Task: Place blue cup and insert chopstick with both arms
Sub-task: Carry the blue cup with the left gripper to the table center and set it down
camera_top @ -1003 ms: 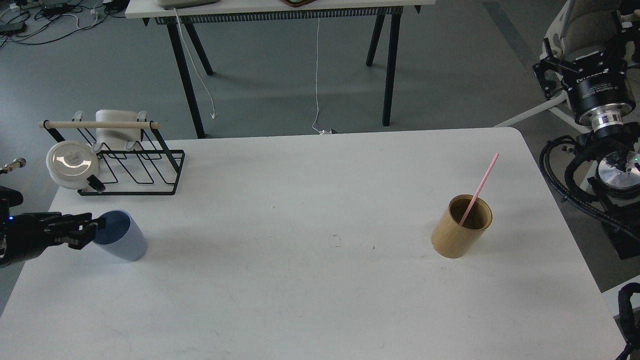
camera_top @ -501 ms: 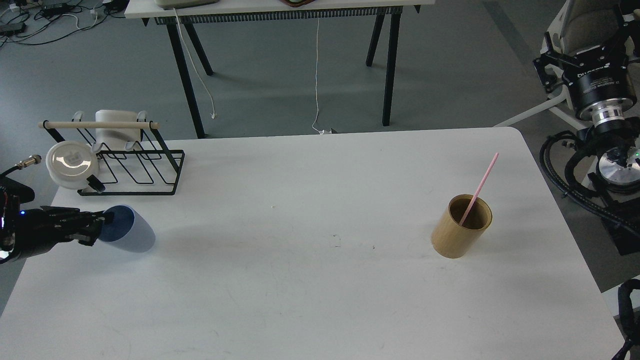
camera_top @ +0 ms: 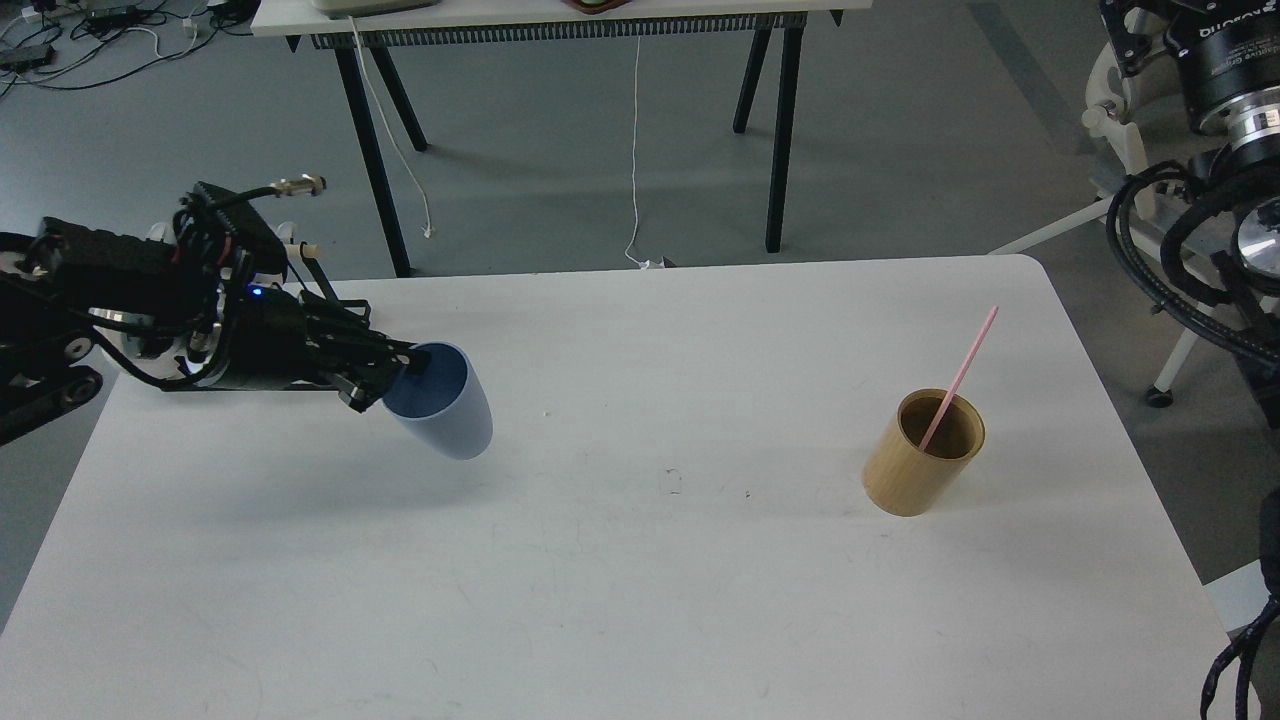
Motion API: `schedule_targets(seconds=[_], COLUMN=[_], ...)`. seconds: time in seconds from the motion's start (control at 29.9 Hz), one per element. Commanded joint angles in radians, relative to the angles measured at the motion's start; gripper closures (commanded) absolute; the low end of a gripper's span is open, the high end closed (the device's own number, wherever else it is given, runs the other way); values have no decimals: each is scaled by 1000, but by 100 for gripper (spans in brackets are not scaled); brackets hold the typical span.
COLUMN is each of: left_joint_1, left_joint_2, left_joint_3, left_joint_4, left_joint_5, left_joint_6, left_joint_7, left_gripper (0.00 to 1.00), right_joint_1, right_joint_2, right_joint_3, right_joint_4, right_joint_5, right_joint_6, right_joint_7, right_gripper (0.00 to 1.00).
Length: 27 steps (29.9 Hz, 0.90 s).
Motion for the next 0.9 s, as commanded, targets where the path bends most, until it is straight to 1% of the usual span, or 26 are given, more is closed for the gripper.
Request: schedule_targets(seconds=[0.0, 0.03, 0.13, 0.27, 0.4, 0.43, 0.67, 0.87], left_joint_1=[-22, -20, -22, -19, -19, -19, -4, 18], left_joint_2=[-138, -166, -293, -407, -503, -525, -671, -694], left_joint_3=[2, 0, -1, -3, -1, -1, 11, 9], left_joint_4=[2, 2, 10, 53, 146, 168, 298, 311], left_joint_5=[104, 132, 199, 230, 249, 264, 277, 277], left_joint_6=[-72, -77, -77, -77, -77, -77, -77, -77], left_joint_7=[0, 4, 36, 56, 116, 125, 128, 127], left_gripper=[99, 99, 99, 99, 98, 98, 98, 96], right_joint_1=[20, 21, 23, 20, 18, 17, 13, 7], right_joint_2=[3, 5, 11, 12, 2, 2, -1, -3], right_joint_3=[-3, -9, -18, -18, -9, -9, -9, -8], right_joint_4=[3, 4, 4, 6, 4, 4, 4, 4], right_joint_5=[-3, -3, -3, -3, -1, -1, -1, -1], right_joint_6=[-27, -32, -35, -36, -36, -36, -36, -36], right_joint_7=[-2, -1, -1, -1, -1, -1, -1, 1], right_gripper=[1, 1, 1, 1, 1, 1, 1, 1])
